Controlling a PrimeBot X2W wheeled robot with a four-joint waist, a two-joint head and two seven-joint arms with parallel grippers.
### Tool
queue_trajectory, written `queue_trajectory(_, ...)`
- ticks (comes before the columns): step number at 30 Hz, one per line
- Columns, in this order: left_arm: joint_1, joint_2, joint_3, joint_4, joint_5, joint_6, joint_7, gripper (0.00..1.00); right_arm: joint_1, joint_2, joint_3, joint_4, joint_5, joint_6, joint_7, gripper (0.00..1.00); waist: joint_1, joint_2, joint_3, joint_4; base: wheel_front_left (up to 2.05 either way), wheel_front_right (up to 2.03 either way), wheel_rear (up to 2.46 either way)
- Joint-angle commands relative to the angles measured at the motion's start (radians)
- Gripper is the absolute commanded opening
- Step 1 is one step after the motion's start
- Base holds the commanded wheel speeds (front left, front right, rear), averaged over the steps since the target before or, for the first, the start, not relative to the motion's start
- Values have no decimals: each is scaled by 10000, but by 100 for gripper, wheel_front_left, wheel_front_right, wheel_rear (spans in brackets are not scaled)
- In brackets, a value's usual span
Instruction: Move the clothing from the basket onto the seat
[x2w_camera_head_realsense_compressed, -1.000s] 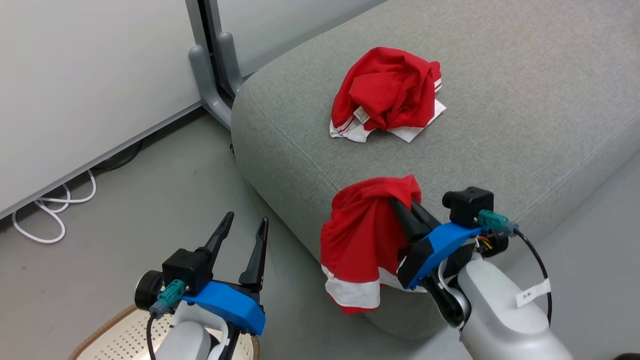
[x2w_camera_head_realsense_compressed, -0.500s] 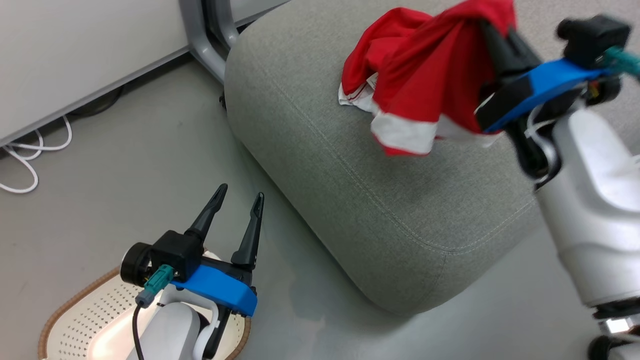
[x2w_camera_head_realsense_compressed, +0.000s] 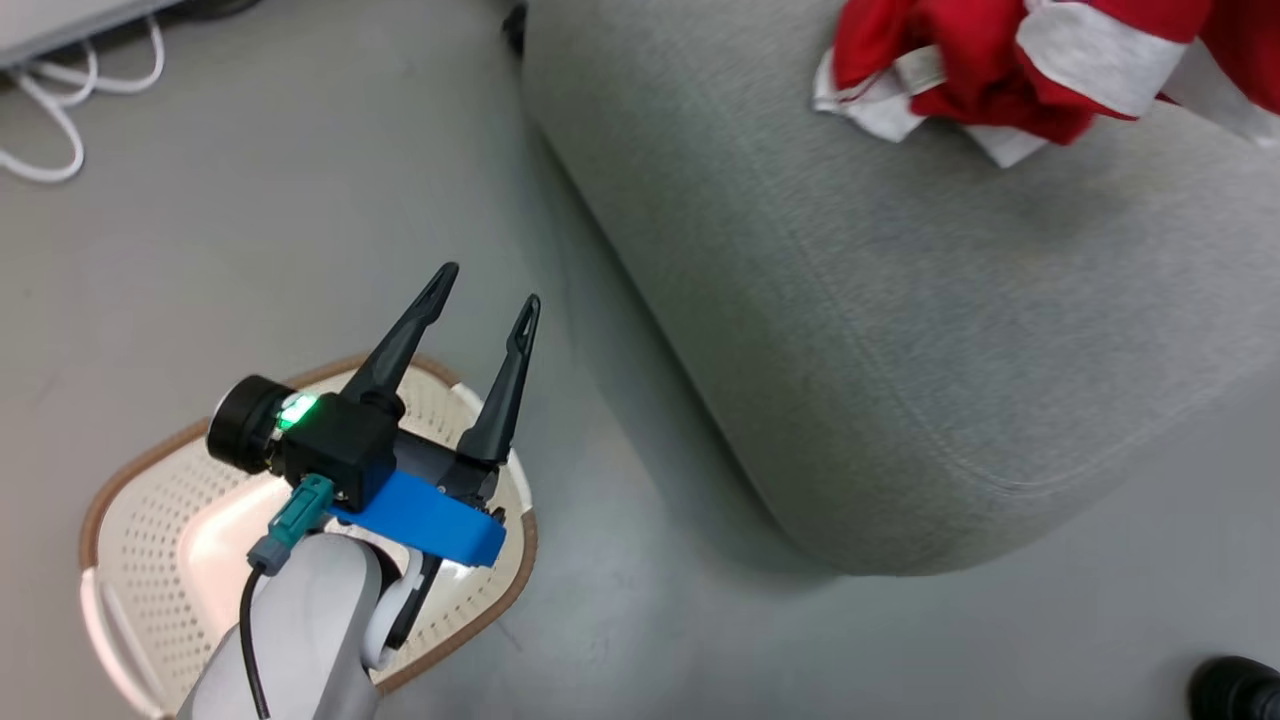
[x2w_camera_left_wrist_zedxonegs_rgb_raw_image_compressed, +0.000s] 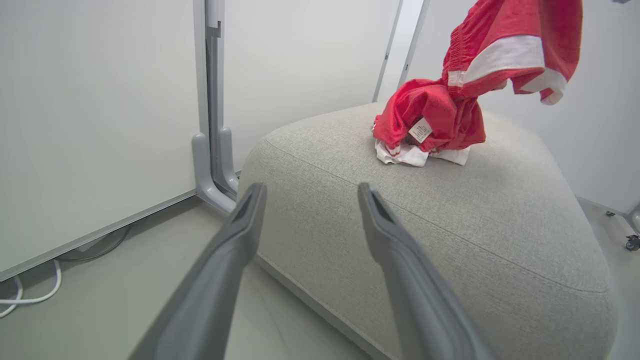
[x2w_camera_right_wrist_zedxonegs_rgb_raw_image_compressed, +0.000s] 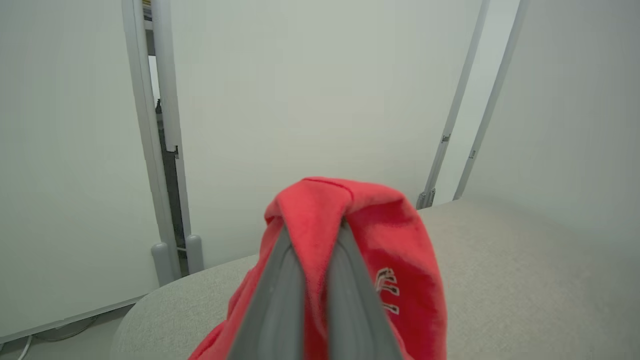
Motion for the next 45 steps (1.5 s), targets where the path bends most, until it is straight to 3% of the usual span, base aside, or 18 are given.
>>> queue_trajectory(1, -234, 108, -10, -196, 89, -7, -2, 100, 194, -84, -289, 202, -148, 1, -93, 0, -2, 0, 704, 627, 0, 0, 0)
queue_trajectory(9, -409, 385, 22, -860, 260, 67, -4, 100, 589, 145, -1177, 1460, -644, 1, -504, 0, -2, 0, 1511, 1118, 0, 0, 0)
queue_trajectory(20, -571, 284, -65, -769, 255, 62, -26, 100, 278, 378, -1371, 2696, -1007, 1, -962, 0, -2, 0, 1495, 1265, 0, 0, 0)
queue_trajectory(21, -562, 271, -62, -745, 244, 62, -28, 100, 248, 392, -1360, 2764, -1013, 1, -993, 9, -2, 0, 1455, 1261, 0, 0, 0)
queue_trajectory(23, -561, 222, -75, -684, 233, 61, -30, 100, 186, 374, -1342, 2845, -1045, 1, -1032, 74, -2, 0, 1367, 1265, 0, 0, 0)
queue_trajectory(24, -570, 196, -86, -654, 233, 60, -32, 100, 174, 358, -1330, 2889, -1071, 1, -1042, 100, -2, 0, 1315, 1273, 0, 0, 0)
queue_trajectory(37, -364, -155, 43, -341, 148, 36, -36, 100, 432, 326, -1263, 3331, -1220, 1, -1186, 100, -2, 0, 688, 1375, 0, 0, 0)
queue_trajectory(45, 48, -708, 188, 142, -26, 16, -36, 100, 1261, 353, -851, 3311, -1165, 1, -1240, 100, -2, 0, -482, 1694, 0, 0, 0)
